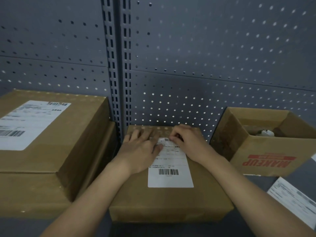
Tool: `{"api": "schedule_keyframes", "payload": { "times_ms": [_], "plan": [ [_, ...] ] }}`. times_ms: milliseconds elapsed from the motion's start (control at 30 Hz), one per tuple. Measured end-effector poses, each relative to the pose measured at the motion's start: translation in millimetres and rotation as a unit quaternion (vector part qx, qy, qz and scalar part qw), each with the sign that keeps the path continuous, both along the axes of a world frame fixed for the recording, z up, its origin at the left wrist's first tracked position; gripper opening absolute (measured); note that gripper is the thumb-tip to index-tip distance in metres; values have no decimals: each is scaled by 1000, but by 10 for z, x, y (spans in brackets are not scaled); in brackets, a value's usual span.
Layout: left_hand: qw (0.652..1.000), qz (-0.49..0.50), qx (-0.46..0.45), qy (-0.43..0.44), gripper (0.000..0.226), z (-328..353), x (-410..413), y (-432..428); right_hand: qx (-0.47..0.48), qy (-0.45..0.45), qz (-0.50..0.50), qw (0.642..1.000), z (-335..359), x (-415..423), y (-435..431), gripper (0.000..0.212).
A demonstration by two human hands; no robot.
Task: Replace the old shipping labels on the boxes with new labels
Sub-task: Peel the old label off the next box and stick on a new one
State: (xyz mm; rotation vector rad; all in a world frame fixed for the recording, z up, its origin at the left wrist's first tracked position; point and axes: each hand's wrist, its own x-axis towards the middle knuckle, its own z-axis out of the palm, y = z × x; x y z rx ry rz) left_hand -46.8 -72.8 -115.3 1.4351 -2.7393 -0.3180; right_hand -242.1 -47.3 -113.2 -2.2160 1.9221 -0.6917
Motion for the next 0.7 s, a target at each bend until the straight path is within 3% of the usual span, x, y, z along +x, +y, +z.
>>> {"api": "schedule_keyframes", "payload": {
  "times_ms": [100,233,400,567,700],
  "plan": [
    [1000,-6,-1,11,60,15,16,20,-5,29,4,1000,26,6,47,11],
    [999,-8,-2,50,70,14,116,129,21,103,29,994,82,81,327,39],
    [1000,9,12,12,67,0,187,365,135,116,84,980,98,211,657,56],
    [1000,23,4,-11,64,-49,181,402,171,173,90,966,34,190,642,57],
    [1000,24,-10,8,65,-31,190,403,159,153,83,972,42,196,665,58]
  ]
}}
